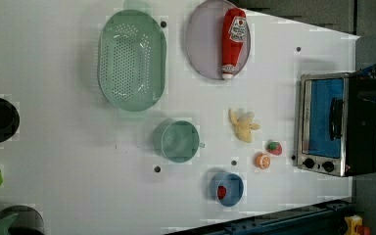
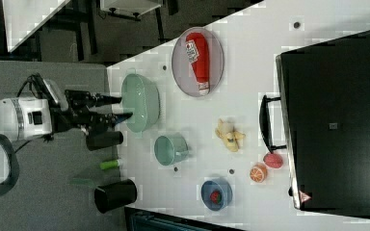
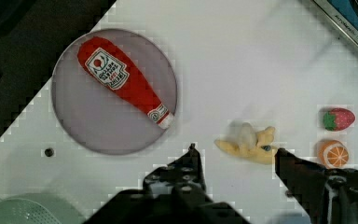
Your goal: Pick Banana and place it in mug.
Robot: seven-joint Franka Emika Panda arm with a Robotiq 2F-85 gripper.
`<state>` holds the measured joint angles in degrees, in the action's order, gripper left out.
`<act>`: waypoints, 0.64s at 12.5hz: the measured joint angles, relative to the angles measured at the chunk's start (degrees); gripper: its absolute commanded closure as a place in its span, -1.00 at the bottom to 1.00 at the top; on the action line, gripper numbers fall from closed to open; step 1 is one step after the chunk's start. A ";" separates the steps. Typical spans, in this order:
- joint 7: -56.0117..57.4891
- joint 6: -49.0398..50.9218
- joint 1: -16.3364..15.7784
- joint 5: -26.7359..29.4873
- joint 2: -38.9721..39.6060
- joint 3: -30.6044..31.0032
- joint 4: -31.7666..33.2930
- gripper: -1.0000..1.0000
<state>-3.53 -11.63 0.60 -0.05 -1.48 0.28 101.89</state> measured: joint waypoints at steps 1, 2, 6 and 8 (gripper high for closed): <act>0.00 6.07 0.06 -0.02 -4.02 -0.10 4.14 -0.59; 0.00 12.13 0.21 0.19 -9.36 -0.08 8.62 -0.80; -0.10 14.60 0.76 -0.02 -19.51 0.05 9.34 -1.00; -0.05 9.62 1.18 0.52 -19.42 0.31 10.24 -1.00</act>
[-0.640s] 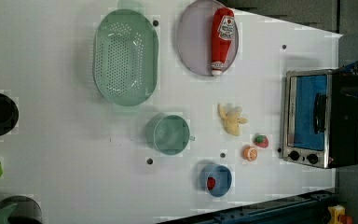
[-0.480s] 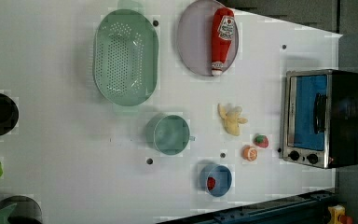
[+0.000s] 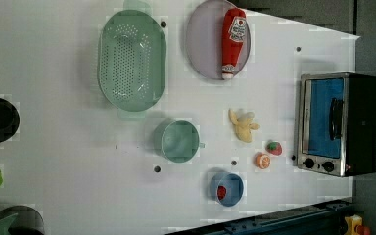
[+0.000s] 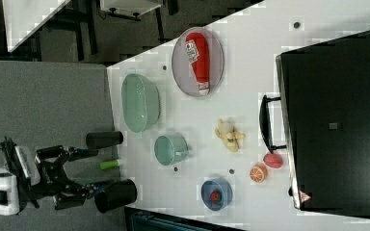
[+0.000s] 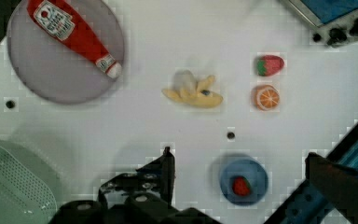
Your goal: Pick Banana and place it in mug.
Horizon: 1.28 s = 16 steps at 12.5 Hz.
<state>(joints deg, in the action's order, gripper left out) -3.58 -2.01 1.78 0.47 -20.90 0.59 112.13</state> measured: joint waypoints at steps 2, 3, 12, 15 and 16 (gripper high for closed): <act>-0.03 -6.49 -0.42 -0.64 1.86 0.21 3.47 -1.00; 0.31 -9.51 -1.20 0.60 3.30 -0.64 6.49 -1.00; 12.22 -39.95 -0.92 -0.09 20.68 -0.51 24.40 -1.00; 15.92 -44.96 -0.58 -0.26 26.08 -1.14 24.40 -1.00; 16.36 -45.52 -0.33 -0.83 27.39 -0.62 24.40 -1.00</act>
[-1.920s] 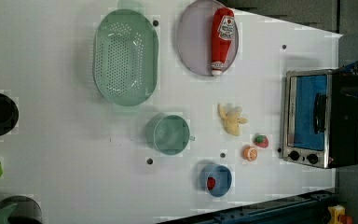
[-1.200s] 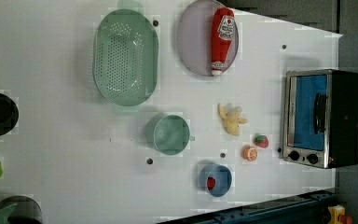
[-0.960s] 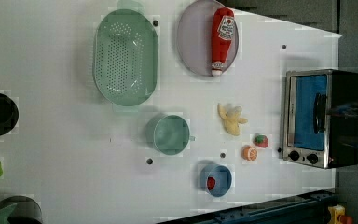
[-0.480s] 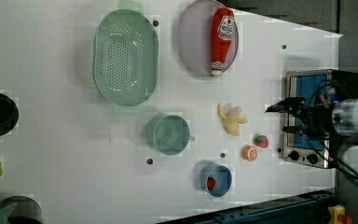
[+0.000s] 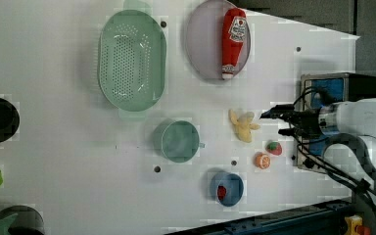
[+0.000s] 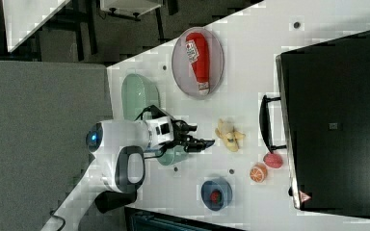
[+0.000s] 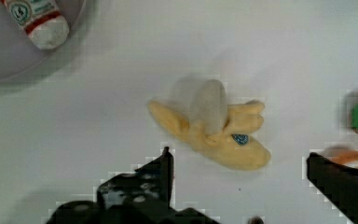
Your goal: Pick Banana and place it in mug.
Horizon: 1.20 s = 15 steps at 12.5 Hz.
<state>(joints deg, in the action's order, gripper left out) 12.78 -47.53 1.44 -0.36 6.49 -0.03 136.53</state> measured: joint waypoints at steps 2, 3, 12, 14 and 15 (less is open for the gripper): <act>0.66 -4.48 -0.04 0.03 3.86 0.48 0.56 -1.00; 0.70 -7.69 0.03 0.96 5.71 0.60 1.34 -1.00; 2.30 -22.74 -1.28 1.16 17.53 -1.03 3.25 0.04; 2.30 -22.69 -1.34 1.00 16.80 -1.46 3.25 0.26; 2.30 -23.25 -0.67 1.14 16.74 -0.97 3.36 0.26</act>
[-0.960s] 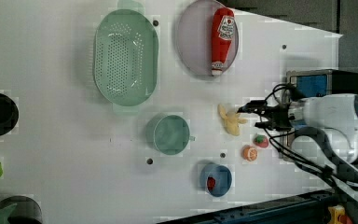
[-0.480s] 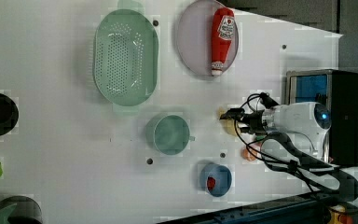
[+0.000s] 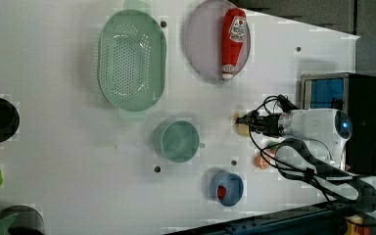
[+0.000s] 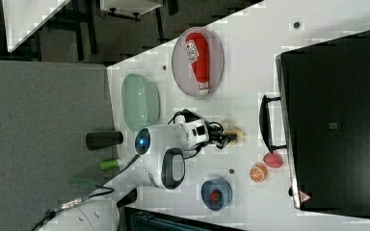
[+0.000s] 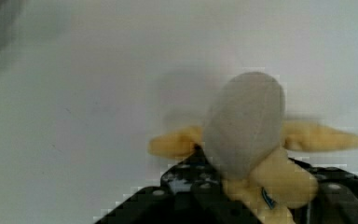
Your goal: Pick Banana and place it in mug.
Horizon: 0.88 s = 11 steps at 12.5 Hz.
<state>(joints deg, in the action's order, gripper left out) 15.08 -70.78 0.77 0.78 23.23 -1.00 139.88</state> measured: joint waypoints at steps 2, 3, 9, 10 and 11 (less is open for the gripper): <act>0.13 1.73 0.96 0.05 -0.63 0.69 -1.34 0.26; 0.13 2.74 0.92 -0.25 -2.14 0.27 -1.34 0.26; 0.27 23.89 0.81 0.38 -21.52 -0.84 -1.57 0.26; 0.27 29.66 0.94 -0.09 -25.62 -0.89 -2.57 0.26; 0.27 34.33 0.91 -0.99 -29.17 -1.08 -4.03 0.26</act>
<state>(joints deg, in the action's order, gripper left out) 15.35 -36.45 1.69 -0.21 -5.94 -2.07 135.85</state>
